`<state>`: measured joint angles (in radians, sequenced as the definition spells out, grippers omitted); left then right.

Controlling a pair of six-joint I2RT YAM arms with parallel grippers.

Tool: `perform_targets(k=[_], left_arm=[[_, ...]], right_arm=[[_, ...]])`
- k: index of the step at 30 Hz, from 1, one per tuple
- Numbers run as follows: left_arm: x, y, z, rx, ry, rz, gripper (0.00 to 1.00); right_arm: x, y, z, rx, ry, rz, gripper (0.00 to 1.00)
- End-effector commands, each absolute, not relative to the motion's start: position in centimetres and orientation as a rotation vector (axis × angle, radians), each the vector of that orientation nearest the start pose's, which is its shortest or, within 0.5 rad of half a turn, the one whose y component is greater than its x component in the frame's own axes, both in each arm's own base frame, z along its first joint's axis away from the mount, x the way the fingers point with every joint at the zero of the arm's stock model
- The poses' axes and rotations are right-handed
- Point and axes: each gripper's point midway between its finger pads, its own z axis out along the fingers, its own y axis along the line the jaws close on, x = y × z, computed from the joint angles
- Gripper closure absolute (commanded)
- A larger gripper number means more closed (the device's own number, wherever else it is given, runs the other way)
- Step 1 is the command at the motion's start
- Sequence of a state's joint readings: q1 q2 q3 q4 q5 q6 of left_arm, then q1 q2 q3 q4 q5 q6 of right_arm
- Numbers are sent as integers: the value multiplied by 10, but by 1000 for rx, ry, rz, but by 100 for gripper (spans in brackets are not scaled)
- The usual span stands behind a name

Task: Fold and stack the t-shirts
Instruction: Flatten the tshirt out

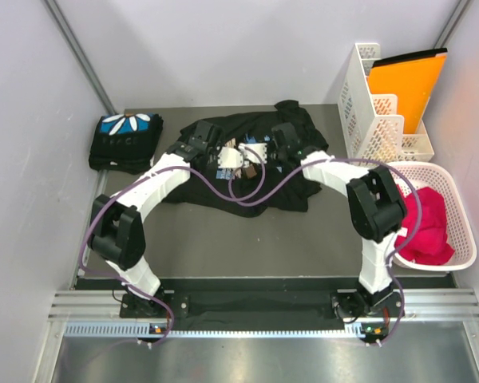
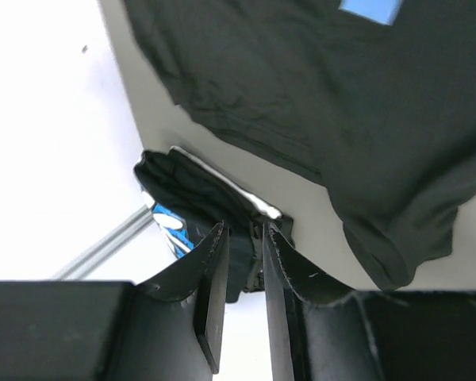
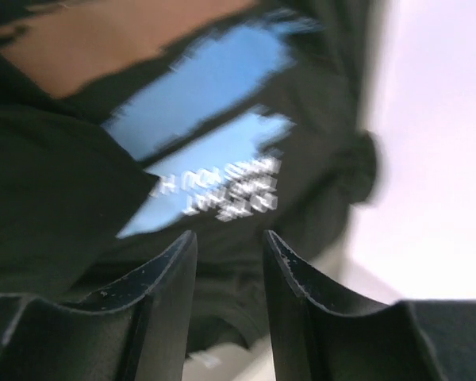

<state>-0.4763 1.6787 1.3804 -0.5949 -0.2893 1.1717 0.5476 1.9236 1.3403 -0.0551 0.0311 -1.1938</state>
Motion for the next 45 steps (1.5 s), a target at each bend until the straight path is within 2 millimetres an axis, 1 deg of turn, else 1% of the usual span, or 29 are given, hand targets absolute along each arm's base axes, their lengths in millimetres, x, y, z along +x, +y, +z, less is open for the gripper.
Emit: perform_targets(k=[1,2,3,4,5,6,7,8,12,13,14,15,16,17,18,19,20,21,25,28,30,31,32,34,35,37,39,41,45], left_arm=[[425,-128,180,1772,1783,640,71],[424,-127,180,1772,1783,640,71],[424,-127,180,1770,1784,640,71],[424,-127,180,1774,1785,640,71],[424,-127,179,1776,1786,639,71],[423,-127,179,1777,1786,637,71],[422,-127,180,1779,1787,637,71],[422,-126,179,1783,1788,639,71],[422,-129,180,1787,1782,631,71],[421,-130,179,1788,1783,626,71],[419,-130,178,1798,1785,620,71],[418,-131,178,1801,1783,610,71],[417,-131,176,1798,1791,602,68],[415,-129,174,1791,1803,596,66],[411,-128,168,1805,1812,588,64],[410,-127,165,1808,1813,586,64],[409,-126,164,1805,1814,587,64],[407,-125,156,1811,1823,585,64],[401,-120,145,1813,1862,576,65],[401,-114,139,1817,1870,583,65],[403,-101,132,1813,1893,597,65],[407,-98,133,1797,1888,609,65],[408,-89,131,1780,1911,607,65],[412,-80,132,1758,1919,604,65],[414,-70,131,1732,1943,607,65],[418,-62,131,1710,1950,613,65],[418,-49,126,1700,1976,619,66],[417,-39,122,1685,2003,619,66],[417,-31,118,1681,2020,616,66]], right_arm=[[505,243,134,-1597,1689,4,61],[488,236,119,-1639,1799,120,60],[489,226,116,-1633,1844,188,61],[494,233,120,-1628,1833,269,61],[483,229,113,-1645,1884,332,60],[484,223,113,-1657,1882,353,59],[486,223,112,-1655,1883,377,59],[480,220,109,-1664,1910,400,58],[477,208,100,-1687,1947,433,57],[476,209,100,-1677,1946,467,57],[476,207,101,-1652,1953,489,57],[479,203,102,-1577,1993,521,57],[475,205,104,-1516,2002,594,57],[483,208,110,-1396,2031,632,57],[487,201,114,-1325,2042,662,57],[484,207,115,-1283,2031,750,57],[485,206,117,-1232,2048,788,57],[484,209,115,-1217,2048,825,57],[479,215,107,-1190,2070,895,57],[481,217,100,-1169,2083,908,58],[482,218,96,-1142,2099,927,58],[483,219,96,-1134,2095,931,58],[481,223,95,-1136,2099,944,59],[480,226,88,-1145,2117,935,58],[479,228,85,-1155,2118,934,59],[478,229,78,-1169,2133,935,59],[477,232,70,-1167,2149,949,59],[476,237,68,-1165,2163,970,59],[475,248,68,-1197,2152,954,59]])
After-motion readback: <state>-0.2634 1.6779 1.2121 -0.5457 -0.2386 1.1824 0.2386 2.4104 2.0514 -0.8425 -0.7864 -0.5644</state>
